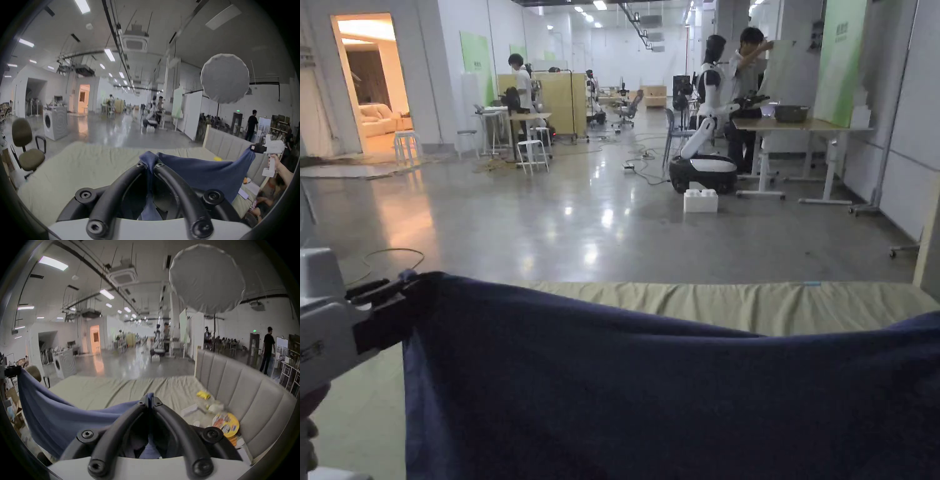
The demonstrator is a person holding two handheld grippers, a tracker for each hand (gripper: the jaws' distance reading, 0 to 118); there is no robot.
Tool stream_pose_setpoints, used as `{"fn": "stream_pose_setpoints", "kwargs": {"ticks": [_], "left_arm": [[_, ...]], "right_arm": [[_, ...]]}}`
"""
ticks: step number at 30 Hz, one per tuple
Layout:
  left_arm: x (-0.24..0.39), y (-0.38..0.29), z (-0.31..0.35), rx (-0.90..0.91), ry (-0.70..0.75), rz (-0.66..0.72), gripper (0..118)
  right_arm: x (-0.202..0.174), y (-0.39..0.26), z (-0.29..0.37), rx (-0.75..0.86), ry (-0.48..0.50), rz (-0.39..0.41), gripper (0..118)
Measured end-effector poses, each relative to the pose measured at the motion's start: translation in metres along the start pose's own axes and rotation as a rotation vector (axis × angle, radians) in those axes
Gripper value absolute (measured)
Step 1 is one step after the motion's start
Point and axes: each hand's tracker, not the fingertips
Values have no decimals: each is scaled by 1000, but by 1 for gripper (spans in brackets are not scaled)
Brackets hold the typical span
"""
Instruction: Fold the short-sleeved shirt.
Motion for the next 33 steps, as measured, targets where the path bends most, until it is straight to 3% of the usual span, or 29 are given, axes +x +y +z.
{"fn": "stream_pose_setpoints", "kwargs": {"ticks": [3,7,10,21,22,24,25,26,32,33], "left_arm": [[-2,32,3,55,22,4,6],[6,67,9,108,46,-26,6],[9,89,7,118,61,-48,6],[6,115,-43,141,128,-112,6],[5,113,-56,121,136,-110,6],[1,109,-75,116,146,-111,6],[0,108,-84,106,158,-107,6],[0,108,-92,95,166,-104,6],[0,108,-143,36,227,-134,6],[0,108,-149,33,228,-133,6]], "right_arm": [[-3,34,7,71,-19,-4,3],[-17,86,13,202,-47,96,3],[-17,114,7,211,-77,63,3],[-21,146,-7,234,-140,169,3],[-22,145,-33,231,-77,184,3],[-23,141,-38,222,-85,192,3],[-44,147,-76,245,-17,216,3],[-49,146,-84,243,-17,220,3],[-42,144,-71,187,13,169,3],[-36,142,-123,105,-53,131,3]]}}
